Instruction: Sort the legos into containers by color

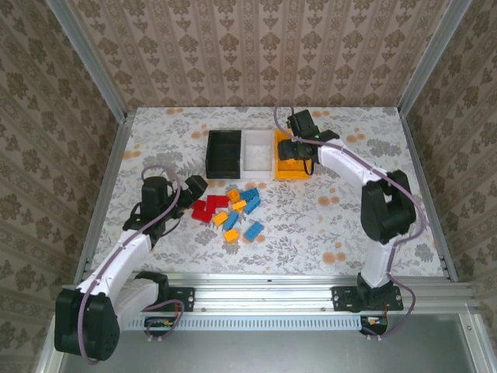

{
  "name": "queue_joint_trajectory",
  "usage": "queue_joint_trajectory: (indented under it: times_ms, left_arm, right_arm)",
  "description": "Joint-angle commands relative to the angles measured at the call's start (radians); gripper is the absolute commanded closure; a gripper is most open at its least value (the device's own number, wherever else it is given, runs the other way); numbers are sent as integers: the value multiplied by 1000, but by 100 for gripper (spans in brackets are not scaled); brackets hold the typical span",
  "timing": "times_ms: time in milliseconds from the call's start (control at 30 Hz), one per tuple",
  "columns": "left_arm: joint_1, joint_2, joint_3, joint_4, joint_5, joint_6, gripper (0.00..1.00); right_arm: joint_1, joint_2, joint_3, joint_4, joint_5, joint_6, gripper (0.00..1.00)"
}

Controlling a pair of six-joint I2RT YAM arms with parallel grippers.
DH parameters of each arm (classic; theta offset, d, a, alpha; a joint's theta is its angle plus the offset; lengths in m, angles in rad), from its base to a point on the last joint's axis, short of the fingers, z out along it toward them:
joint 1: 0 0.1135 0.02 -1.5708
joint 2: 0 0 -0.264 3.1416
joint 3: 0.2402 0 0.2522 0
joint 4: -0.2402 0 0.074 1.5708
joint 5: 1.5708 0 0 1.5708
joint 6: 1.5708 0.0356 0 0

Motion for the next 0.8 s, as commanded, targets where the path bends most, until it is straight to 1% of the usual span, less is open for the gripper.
queue_joint_trajectory:
  times_ms: [0, 67, 100, 133, 233, 267, 333, 433, 567, 667, 767]
  left_arm:
    - [3, -14, -27, -37, -57, 12, 0]
    - [11, -26, -29, -89, -90, 13, 0]
    - [15, -32, -32, -106, -103, 15, 0]
    - [20, -43, -37, -119, -116, 10, 0]
    - [30, -72, -63, -150, -165, -28, 0]
    - [34, -83, -73, -155, -177, -39, 0]
    - [39, -101, -94, -153, -191, -49, 0]
    - [43, -122, -126, -137, -198, -63, 0]
    - [46, -131, -132, -141, -173, -67, 0]
    - [45, -128, -138, -121, -132, -61, 1]
    - [44, -121, -139, -108, -111, -59, 1]
  right_arm:
    - [116, -162, -102, 50, 53, 43, 32]
    - [212, -204, -179, 84, 74, 76, 36]
    - [253, -208, -209, 104, 73, 90, 37]
    - [295, -203, -234, 125, 75, 102, 41]
    - [404, -137, -245, 134, 71, 140, 52]
    - [437, -110, -245, 146, 70, 144, 53]
    - [482, -45, -227, 164, 84, 153, 53]
    - [499, 69, -146, 165, 84, 150, 48]
    - [485, 193, -34, 139, 152, 106, 42]
    - [477, 236, 13, 117, 157, 79, 42]
    - [479, 243, 35, 105, 158, 56, 41]
